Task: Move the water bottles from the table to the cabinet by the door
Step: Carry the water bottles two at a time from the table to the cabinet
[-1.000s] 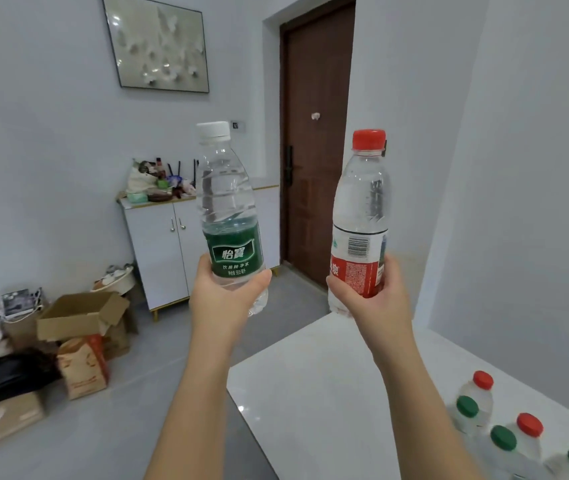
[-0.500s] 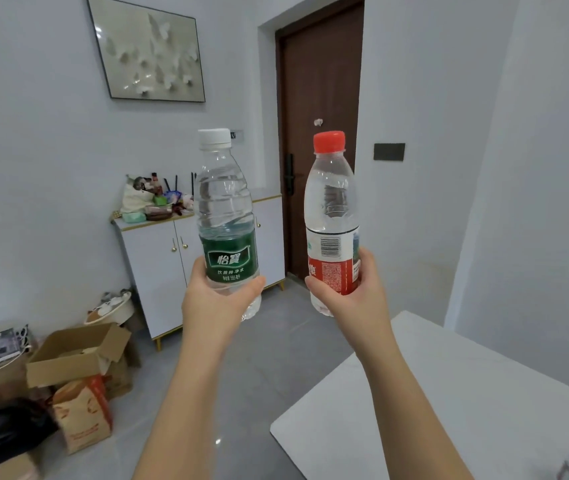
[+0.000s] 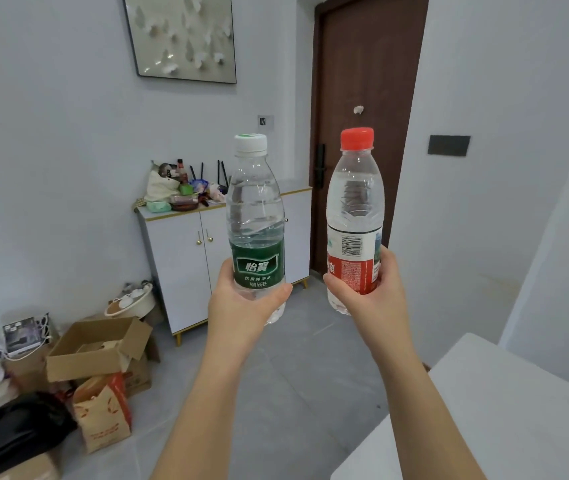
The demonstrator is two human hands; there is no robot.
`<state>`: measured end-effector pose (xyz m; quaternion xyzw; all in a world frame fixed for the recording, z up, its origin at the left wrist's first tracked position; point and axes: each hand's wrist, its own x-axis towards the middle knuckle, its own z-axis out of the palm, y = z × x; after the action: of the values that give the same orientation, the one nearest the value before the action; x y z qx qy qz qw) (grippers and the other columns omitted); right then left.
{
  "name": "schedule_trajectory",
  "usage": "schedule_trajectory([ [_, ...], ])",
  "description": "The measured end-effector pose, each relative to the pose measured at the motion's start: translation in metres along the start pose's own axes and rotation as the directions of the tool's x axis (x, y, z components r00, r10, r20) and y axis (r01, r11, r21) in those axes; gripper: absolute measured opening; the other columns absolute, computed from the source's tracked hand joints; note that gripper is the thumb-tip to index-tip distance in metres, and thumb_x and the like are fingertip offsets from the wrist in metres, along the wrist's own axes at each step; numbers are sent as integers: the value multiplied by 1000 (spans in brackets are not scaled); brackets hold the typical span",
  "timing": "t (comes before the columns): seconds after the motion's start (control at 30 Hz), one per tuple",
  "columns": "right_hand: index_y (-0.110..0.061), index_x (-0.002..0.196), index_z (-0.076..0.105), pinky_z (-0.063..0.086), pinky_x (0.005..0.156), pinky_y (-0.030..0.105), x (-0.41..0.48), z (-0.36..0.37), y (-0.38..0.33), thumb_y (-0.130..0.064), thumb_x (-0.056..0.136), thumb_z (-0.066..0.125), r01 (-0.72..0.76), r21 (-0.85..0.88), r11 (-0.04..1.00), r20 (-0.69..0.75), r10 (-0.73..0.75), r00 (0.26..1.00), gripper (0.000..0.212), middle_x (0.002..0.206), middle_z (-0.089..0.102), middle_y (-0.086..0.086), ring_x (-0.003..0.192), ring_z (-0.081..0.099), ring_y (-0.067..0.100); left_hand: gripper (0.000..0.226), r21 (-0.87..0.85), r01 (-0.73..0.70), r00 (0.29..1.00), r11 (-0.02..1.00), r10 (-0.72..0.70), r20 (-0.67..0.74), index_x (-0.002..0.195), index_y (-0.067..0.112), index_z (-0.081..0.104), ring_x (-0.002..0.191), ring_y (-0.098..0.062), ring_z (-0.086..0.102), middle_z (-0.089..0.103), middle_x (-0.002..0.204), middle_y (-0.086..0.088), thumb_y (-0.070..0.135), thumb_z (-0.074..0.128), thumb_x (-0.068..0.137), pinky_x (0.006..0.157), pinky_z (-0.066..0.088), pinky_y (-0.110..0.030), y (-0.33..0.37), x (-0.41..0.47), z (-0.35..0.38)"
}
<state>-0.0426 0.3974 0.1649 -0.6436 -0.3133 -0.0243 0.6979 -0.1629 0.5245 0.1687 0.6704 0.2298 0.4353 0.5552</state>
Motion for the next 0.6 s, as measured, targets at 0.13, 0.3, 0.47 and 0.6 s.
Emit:
schedule_trajectory([
  [0.13,-30,134,46,53,70,13,38,42,31,-21,75,82,-2,25,1000,-6,2,1000,69,112,62,-19,97,60,-8,56,24,9,1000,1000,-9,-7,105,38,58,97,-8,68,71,101,15,26,87,59,88,55,-37,-28,54,-8],
  [0.3,-28,136,44,50,70,6,98,90,59,-19,75,82,0,24,1000,-8,0,1000,72,114,59,-18,98,58,-11,56,36,3,1000,999,-2,-28,105,40,58,100,-9,67,71,103,16,31,84,56,92,54,-43,-48,130,-11],
  [0.47,-26,137,44,50,71,6,150,131,75,-17,76,82,17,19,1000,5,-17,1000,72,116,60,-16,99,59,-9,52,17,-18,998,1000,19,-66,102,39,57,96,-5,66,70,100,17,15,87,67,91,53,-37,-66,197,-20],
  [0.6,-27,136,44,49,69,4,176,153,91,-17,75,82,2,-4,1000,17,-2,1000,73,113,58,-20,99,56,-14,51,12,-14,996,1000,15,-86,99,40,56,95,-4,65,69,98,18,14,86,68,88,54,-36,-79,238,-24],
])
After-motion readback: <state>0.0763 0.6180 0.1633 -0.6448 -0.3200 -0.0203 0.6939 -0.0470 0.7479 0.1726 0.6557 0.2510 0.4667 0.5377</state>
